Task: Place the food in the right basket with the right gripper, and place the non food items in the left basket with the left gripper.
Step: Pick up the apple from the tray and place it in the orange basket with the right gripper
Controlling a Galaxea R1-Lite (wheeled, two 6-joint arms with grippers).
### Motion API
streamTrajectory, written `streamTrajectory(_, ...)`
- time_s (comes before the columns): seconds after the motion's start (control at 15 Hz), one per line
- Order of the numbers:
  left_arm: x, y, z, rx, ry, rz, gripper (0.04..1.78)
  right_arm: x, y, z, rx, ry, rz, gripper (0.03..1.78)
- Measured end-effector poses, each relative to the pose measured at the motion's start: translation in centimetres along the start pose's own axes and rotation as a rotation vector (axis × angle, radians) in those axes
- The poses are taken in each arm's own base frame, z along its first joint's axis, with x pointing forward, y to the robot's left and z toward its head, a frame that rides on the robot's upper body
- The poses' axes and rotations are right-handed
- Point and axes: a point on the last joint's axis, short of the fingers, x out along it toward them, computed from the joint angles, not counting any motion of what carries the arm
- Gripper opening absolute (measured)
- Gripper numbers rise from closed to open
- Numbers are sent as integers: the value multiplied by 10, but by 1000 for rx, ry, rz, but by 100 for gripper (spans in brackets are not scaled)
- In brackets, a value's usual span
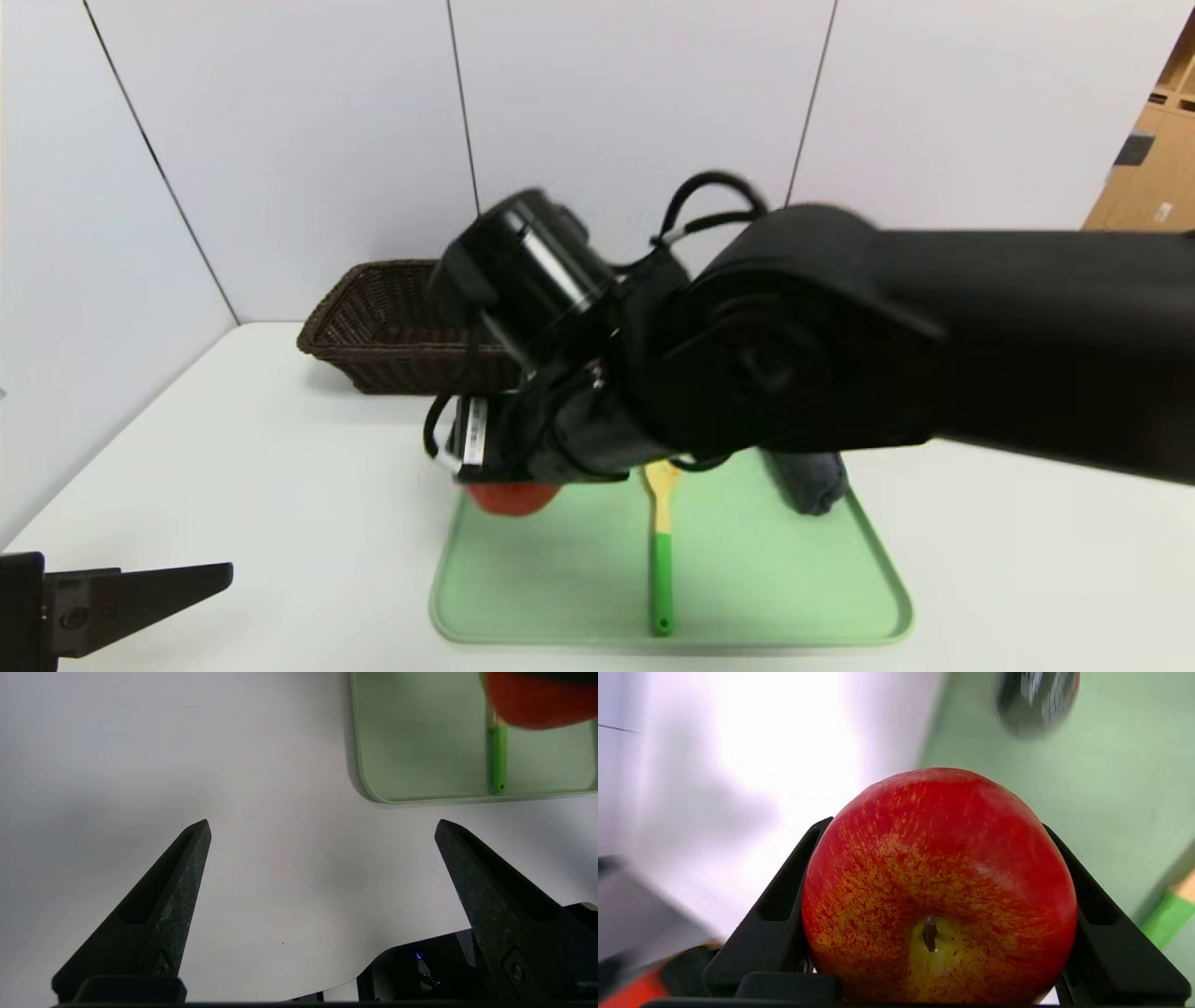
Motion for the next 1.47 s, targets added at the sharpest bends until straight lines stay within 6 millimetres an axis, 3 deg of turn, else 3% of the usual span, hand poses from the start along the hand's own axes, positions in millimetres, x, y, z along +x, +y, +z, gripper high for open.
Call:
streamTrajectory(0.13,1,0,-1,1,5,1,169,-44,-14,32,17,-84,129,127)
streamTrajectory(0.33,1,1,-2,0,9,2,169,-99,-54,78,64,-210,279,127)
streamTrajectory(0.53,1,1,-1,2,6,2,169,-134,-112,118,109,-383,280,127)
streamTrajectory(0.67,2,0,0,3,5,2,169,-146,-158,136,107,-464,182,127)
streamTrajectory(0.8,3,0,1,3,11,3,169,-145,-199,146,103,-507,40,127)
streamTrajectory(1.07,9,-1,4,4,8,2,169,-117,-266,151,144,-487,-299,127)
streamTrajectory(1.27,13,-1,6,2,19,6,169,-87,-301,149,169,-428,-489,127)
streamTrajectory(1.47,16,-1,8,1,14,4,169,-61,-323,144,184,-363,-530,127)
